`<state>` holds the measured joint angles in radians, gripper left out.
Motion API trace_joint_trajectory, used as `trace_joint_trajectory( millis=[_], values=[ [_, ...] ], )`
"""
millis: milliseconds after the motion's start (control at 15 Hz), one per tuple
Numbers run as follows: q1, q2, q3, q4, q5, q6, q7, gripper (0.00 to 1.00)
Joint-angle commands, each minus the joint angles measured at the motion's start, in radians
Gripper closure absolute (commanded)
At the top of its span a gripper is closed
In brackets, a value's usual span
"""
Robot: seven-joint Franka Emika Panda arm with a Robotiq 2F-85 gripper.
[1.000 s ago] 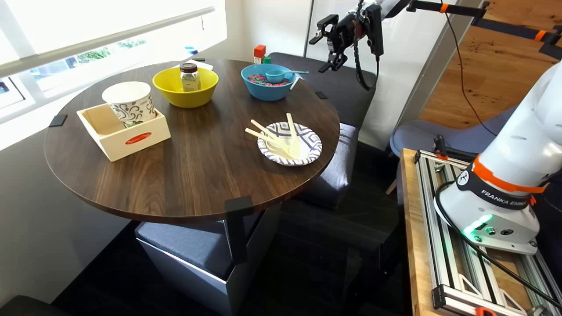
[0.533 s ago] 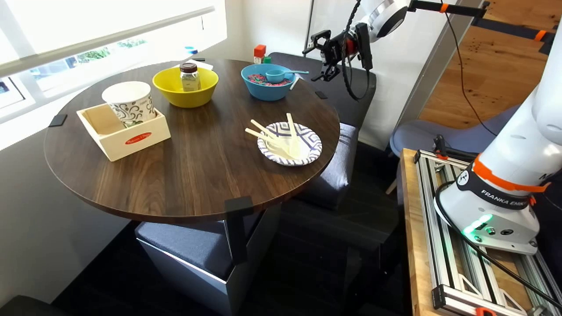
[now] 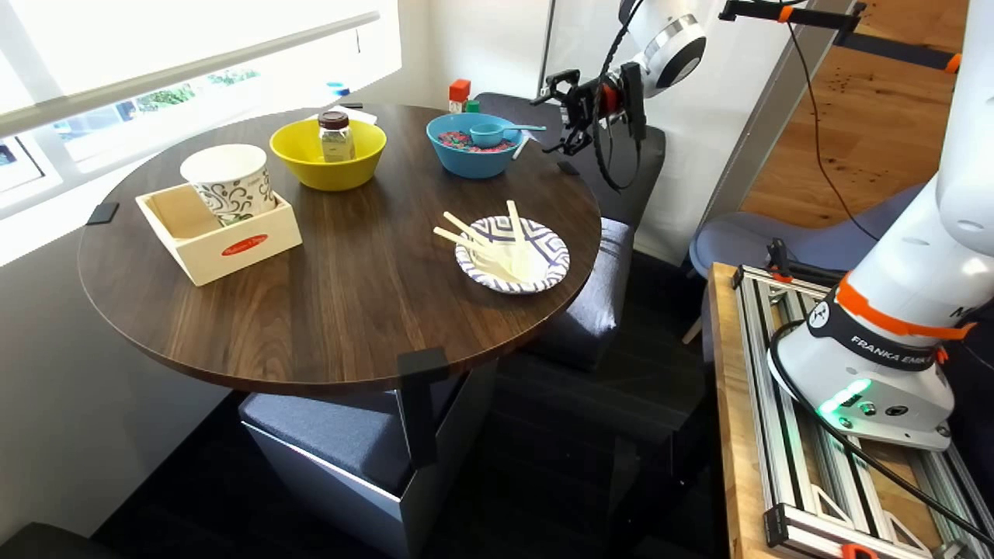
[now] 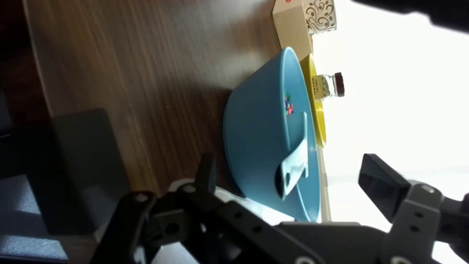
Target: Use the blue measuring cup to place some cereal from the blue bowl into the coffee cup.
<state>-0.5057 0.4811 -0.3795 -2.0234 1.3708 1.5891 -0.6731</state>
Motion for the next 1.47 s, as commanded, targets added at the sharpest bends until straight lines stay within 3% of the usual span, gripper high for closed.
trace_joint_trajectory(
  millis=[0, 267, 400, 667, 1133, 1400],
  values=[
    [-0.042, 0.048, 0.019, 0.041, 0.048, -0.1, -0.055, 0.0],
    [-0.041, 0.058, 0.011, 0.053, 0.053, -0.118, -0.099, 0.05],
    [-0.026, 0.052, 0.005, 0.049, 0.057, -0.073, -0.117, 0.02],
    [-0.027, 0.037, 0.001, 0.04, 0.033, -0.089, -0.102, 0.0],
    [-0.036, 0.053, 0.012, 0.042, 0.07, -0.085, -0.289, 0.0],
    [-0.031, 0.052, 0.018, 0.034, 0.135, -0.074, -0.36, 0.09]
  ],
)
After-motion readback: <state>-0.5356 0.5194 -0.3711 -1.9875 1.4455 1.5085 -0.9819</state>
